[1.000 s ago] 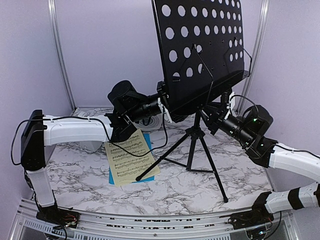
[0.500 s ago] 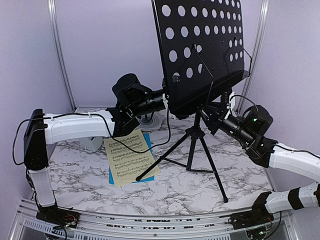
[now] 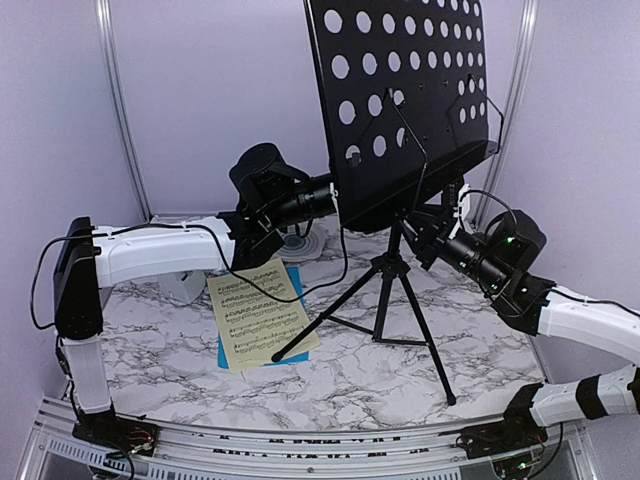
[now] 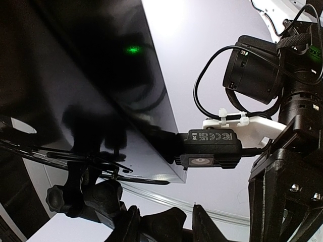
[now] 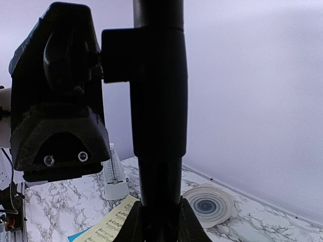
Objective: Pack up the instrument practice props
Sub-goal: Unscrew the knob on the music stand from the music stand.
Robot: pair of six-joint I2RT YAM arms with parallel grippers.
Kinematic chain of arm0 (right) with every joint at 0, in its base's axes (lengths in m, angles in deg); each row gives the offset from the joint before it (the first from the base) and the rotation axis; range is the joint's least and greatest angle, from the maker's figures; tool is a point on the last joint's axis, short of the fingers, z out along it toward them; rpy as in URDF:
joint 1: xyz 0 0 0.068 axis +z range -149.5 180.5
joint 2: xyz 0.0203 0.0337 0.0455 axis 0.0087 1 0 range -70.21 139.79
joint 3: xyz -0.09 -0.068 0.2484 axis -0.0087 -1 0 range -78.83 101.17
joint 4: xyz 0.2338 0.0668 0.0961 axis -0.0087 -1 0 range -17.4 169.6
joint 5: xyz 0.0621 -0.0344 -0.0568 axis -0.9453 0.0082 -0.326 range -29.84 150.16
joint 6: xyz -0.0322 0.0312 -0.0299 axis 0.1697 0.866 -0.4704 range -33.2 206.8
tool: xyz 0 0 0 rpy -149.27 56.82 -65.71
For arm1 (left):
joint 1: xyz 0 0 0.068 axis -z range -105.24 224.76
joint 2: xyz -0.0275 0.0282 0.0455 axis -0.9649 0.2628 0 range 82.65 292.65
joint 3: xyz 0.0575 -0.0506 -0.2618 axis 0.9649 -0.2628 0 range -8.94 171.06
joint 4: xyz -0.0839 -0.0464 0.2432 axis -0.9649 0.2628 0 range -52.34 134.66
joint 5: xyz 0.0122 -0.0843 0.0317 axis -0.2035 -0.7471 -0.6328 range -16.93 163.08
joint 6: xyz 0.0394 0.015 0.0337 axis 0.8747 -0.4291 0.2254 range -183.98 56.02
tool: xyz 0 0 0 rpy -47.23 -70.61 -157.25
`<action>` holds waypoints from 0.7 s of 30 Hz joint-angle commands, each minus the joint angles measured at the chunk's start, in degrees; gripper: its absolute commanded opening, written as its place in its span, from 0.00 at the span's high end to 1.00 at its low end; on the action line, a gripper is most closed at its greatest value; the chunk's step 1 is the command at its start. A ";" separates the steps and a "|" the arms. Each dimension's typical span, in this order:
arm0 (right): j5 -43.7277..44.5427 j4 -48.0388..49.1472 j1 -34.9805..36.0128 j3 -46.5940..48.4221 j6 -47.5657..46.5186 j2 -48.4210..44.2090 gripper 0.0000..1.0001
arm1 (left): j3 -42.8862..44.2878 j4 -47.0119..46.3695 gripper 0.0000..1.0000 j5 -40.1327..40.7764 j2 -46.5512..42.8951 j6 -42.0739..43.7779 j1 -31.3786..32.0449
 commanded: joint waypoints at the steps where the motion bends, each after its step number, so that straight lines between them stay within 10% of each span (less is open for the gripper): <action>1: -0.19 4.26 0.26 3.68 0.23 -1.23 0.88 | 0.82 0.14 0.71 0.61 1.06 -0.10 -0.15; 10: -0.14 4.92 0.26 3.59 0.36 -0.79 0.88 | -1.36 -15.20 1.00 5.72 3.46 -7.13 1.27; 21: -0.45 6.31 0.26 3.36 0.35 0.98 0.89 | 4.42 -39.89 0.96 27.08 15.58 -21.15 8.57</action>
